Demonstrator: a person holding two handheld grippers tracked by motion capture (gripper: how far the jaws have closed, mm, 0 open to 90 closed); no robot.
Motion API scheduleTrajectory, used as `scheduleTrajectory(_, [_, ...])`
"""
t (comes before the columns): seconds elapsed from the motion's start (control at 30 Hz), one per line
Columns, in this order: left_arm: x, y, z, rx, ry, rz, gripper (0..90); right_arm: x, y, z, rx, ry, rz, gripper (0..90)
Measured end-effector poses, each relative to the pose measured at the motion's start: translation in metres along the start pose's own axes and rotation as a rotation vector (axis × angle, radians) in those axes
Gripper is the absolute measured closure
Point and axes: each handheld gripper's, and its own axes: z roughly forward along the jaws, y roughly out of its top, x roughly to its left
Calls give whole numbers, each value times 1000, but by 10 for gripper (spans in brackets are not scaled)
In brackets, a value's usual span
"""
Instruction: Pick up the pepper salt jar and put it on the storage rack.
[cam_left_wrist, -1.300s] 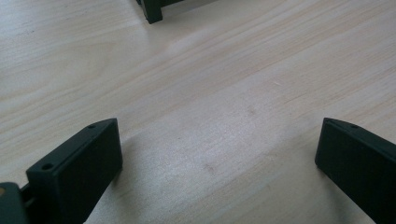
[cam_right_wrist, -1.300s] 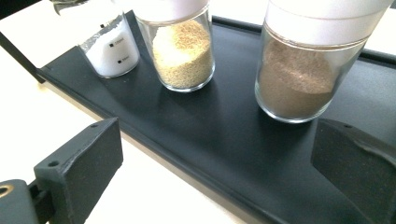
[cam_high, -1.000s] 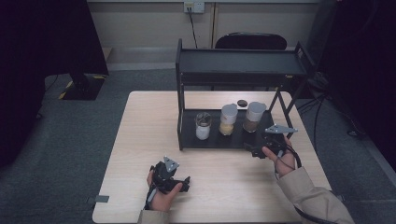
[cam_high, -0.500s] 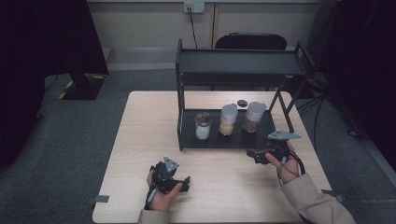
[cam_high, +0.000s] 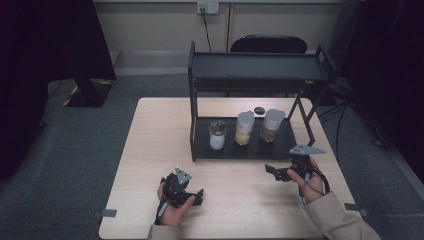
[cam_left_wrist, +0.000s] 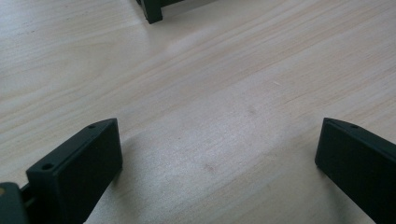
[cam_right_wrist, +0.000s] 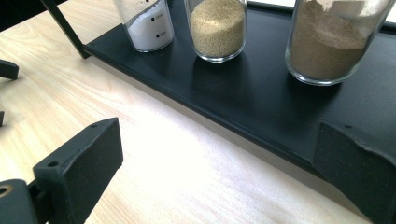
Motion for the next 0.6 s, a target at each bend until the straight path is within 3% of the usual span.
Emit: scheduleTrajectory(0.6, [0,0,0,0,0,0,0,-5,-15,-16,1,-5,2,12])
